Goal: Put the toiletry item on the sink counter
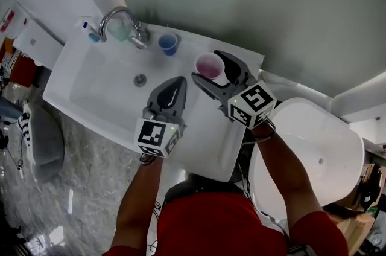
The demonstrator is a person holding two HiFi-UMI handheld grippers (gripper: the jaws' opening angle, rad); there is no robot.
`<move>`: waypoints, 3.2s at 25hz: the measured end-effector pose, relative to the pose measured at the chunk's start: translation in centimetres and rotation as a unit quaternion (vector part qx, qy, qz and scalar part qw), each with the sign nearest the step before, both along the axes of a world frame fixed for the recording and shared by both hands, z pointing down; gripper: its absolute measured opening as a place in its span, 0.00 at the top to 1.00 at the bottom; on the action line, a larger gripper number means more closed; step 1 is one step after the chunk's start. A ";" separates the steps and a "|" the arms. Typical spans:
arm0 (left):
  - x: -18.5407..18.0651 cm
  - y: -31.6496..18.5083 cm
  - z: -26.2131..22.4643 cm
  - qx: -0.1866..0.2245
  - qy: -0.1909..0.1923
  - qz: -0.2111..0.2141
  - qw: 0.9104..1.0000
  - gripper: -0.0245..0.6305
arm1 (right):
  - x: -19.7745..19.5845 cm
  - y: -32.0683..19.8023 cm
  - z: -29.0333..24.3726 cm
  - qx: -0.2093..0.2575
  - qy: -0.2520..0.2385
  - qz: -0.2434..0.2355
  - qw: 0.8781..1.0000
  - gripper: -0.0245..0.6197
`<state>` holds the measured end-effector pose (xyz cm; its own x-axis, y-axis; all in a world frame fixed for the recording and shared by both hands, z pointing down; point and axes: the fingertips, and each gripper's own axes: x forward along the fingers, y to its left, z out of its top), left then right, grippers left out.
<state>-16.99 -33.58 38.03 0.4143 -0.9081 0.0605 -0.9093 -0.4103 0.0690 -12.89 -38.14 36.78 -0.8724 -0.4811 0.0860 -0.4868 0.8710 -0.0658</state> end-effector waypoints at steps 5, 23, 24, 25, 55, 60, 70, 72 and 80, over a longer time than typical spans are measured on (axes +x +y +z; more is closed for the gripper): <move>-0.4 -3.1 1.7 -0.009 -0.004 0.006 1.000 0.93 | -0.5 -3.1 2.1 -0.003 0.003 0.025 1.000 0.42; -0.5 -10.0 7.7 -0.049 -0.020 0.023 0.998 0.94 | -0.8 -10.5 10.6 -0.044 0.052 0.097 0.993 0.42; -0.5 -10.2 8.0 -0.052 -0.019 0.023 0.998 0.93 | -1.0 -10.6 11.1 -0.047 0.058 0.094 0.993 0.42; -0.6 -10.3 8.3 -0.055 -0.017 0.022 0.998 0.93 | -1.2 -10.7 11.5 -0.051 0.064 0.092 0.992 0.42; -1.2 -11.9 10.6 -0.078 0.001 0.024 0.997 0.93 | -3.0 -12.3 16.6 -0.100 0.123 0.062 0.985 0.42; -1.1 -11.7 10.7 -0.080 0.001 0.023 0.997 0.93 | -2.8 -11.9 16.8 -0.105 0.133 0.055 0.984 0.40; -1.5 -11.2 9.5 -0.068 0.012 0.013 0.998 0.93 | -1.2 -11.1 14.2 -0.093 0.092 0.071 0.989 0.40; -1.4 -10.9 8.8 -0.061 0.019 0.012 0.998 0.93 | -0.6 -10.6 12.8 -0.084 0.078 0.074 0.991 0.40; 0.5 -7.9 4.6 -0.029 0.014 0.043 0.999 0.93 | 0.2 -6.5 7.0 -0.043 0.016 0.033 0.998 0.40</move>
<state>-16.45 -41.48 42.65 0.4935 -0.8641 0.0993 -0.8679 -0.4818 0.1208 -12.67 -44.62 43.81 -0.8349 -0.5279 0.1560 -0.5467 0.8283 -0.1227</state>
